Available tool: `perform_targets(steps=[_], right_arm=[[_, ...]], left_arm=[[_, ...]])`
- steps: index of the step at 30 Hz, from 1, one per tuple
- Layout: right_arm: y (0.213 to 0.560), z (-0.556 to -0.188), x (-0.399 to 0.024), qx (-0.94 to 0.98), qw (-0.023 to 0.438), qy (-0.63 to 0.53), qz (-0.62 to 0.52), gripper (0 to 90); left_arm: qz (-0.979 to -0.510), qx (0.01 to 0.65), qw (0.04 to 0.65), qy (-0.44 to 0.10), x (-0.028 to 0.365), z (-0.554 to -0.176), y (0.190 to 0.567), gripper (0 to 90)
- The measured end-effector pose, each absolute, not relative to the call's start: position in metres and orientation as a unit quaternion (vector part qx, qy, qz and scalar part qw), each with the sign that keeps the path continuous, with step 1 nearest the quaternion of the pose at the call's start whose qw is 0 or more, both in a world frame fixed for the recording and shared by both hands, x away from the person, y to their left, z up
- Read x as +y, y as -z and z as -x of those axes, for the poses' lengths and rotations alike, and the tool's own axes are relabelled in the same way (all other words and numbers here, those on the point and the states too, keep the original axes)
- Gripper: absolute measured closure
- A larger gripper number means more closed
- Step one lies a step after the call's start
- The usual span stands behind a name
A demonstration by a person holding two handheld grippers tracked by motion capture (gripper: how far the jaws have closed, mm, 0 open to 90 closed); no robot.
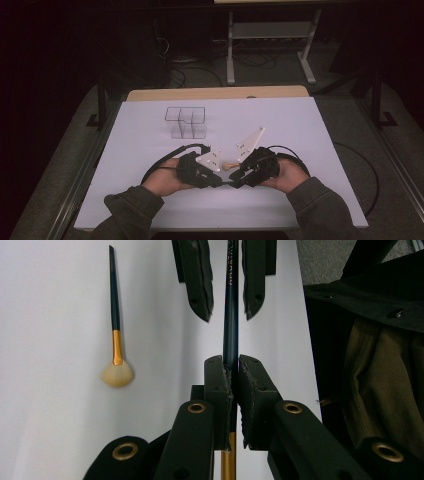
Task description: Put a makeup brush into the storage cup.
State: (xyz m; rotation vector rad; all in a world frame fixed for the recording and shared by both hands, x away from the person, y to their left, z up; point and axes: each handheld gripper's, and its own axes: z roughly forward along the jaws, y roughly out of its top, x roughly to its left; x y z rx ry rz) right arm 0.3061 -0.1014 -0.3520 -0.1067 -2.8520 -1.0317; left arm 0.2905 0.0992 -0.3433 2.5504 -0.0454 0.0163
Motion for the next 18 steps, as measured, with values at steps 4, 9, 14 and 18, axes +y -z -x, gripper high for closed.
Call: perform_targets(steps=[4, 9, 14, 18], right_arm=[[0.3520, -0.3067, -0.1008, -0.938, 0.056, 0.341, 0.035, 75.5], [0.3522, -0.3057, -0.1006, -0.940, 0.065, 0.335, 0.033, 80.9], [0.3541, -0.3068, -0.0999, -0.940, 0.067, 0.331, 0.040, 82.8], [0.3531, -0.3059, -0.1010, -0.940, 0.061, 0.334, 0.045, 83.6]], left_arm=[[-0.956, -0.018, 0.293, -0.007, 0.0989, -0.2913, 0.3408, 83.3], [-0.957, -0.021, 0.291, -0.007, 0.0978, -0.2910, 0.3411, 83.3], [-0.957, -0.023, 0.288, -0.006, 0.0968, -0.2909, 0.3420, 83.2], [-0.955, -0.018, 0.295, -0.007, 0.0981, -0.2921, 0.3410, 83.1]])
